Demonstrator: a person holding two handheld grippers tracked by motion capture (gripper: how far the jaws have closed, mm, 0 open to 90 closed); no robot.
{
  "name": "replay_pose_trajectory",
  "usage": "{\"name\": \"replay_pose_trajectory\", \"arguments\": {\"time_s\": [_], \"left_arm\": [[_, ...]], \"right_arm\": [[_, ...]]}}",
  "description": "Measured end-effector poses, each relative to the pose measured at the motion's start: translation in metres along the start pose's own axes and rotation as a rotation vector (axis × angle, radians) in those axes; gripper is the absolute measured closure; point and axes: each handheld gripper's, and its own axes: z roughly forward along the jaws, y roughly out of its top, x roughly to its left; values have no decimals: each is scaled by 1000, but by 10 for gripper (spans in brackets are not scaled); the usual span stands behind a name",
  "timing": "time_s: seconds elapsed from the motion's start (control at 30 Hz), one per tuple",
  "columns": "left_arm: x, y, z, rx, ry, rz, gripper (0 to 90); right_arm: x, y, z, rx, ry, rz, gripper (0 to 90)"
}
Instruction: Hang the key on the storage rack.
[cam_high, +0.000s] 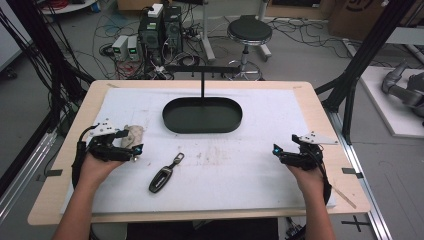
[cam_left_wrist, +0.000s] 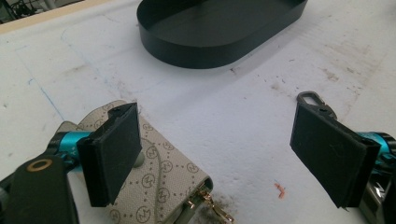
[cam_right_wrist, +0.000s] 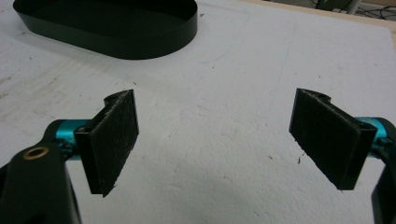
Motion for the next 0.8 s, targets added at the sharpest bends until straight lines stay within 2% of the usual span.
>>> {"name": "replay_pose_trajectory", "arguments": {"time_s": [0.27,0.4,0.5,0.53,0.63,0.8], "left_arm": [[-1,1,3,10,6,5,164],[-6,3,6,11,-16,14,163],[-12,5,10,11,-39,15,163],[-16,6,12,14,-59,22,163],[-21,8,15,23,-70,23,163],[-40,11,30,73,-101,60,163]], "right_arm": [[0,-1,-2,-1,6,-6,162],[0,-2,-4,2,-7,-12,161],[0,-1,-4,3,-5,-9,161],[1,-1,-4,1,-5,-12,161],[0,-1,-4,2,-3,-13,162],[0,-2,-3,7,0,-7,162]]}}
